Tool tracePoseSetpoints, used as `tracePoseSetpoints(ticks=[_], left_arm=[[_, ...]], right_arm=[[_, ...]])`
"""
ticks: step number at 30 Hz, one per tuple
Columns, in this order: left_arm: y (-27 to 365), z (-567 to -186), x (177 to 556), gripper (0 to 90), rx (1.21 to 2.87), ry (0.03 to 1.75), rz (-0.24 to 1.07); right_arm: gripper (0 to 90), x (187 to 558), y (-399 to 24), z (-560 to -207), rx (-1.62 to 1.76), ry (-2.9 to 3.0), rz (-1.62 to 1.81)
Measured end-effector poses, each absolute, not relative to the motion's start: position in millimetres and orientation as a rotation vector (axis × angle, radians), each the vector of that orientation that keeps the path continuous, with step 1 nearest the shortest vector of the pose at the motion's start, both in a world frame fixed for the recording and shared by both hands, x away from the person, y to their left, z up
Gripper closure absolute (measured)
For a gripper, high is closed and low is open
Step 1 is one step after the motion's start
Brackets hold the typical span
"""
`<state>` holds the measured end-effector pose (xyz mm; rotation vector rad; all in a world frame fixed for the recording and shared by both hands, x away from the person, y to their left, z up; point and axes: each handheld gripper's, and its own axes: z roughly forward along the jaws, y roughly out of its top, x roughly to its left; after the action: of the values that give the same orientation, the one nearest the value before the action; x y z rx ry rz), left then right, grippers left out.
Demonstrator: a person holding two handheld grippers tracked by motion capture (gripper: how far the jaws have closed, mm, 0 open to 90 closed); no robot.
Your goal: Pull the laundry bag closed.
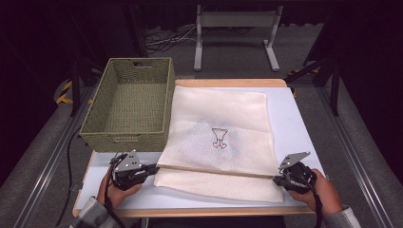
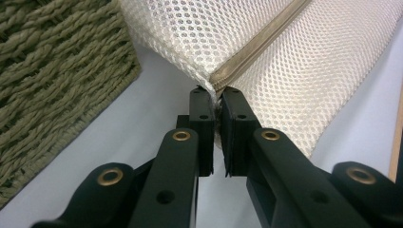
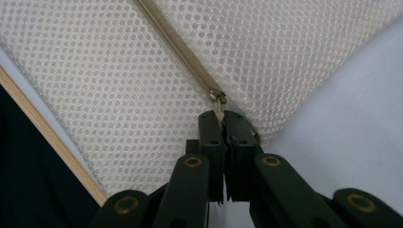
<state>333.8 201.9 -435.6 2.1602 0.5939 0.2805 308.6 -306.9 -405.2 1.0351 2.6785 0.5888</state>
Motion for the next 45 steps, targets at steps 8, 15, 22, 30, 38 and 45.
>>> tracePoseSetpoints(ticks=[8,15,22,30,38,45], left_arm=[[204.0,-439.4,329.7,79.8,2.164,0.591,0.272],[205.5,-438.9,326.1,74.0,2.173,0.586,0.292],[220.1,-439.6,322.3,67.5,2.16,0.646,0.327],[244.0,-436.4,320.6,56.9,2.108,0.733,0.414],[255.5,-433.4,320.5,44.7,2.092,0.784,0.511],[264.3,-434.0,323.0,32.5,2.083,0.834,0.584]], right_arm=[[87.0,304.4,-311.9,-403.5,1.025,2.667,0.651],[85.8,301.2,-318.5,-400.9,1.022,2.648,0.666],[81.8,297.1,-330.4,-391.4,1.038,2.558,0.727],[68.0,294.8,-331.4,-381.4,0.941,2.418,0.807],[51.8,300.1,-339.9,-376.5,0.908,2.252,0.857],[41.3,307.8,-353.0,-377.2,0.896,2.129,0.917]])
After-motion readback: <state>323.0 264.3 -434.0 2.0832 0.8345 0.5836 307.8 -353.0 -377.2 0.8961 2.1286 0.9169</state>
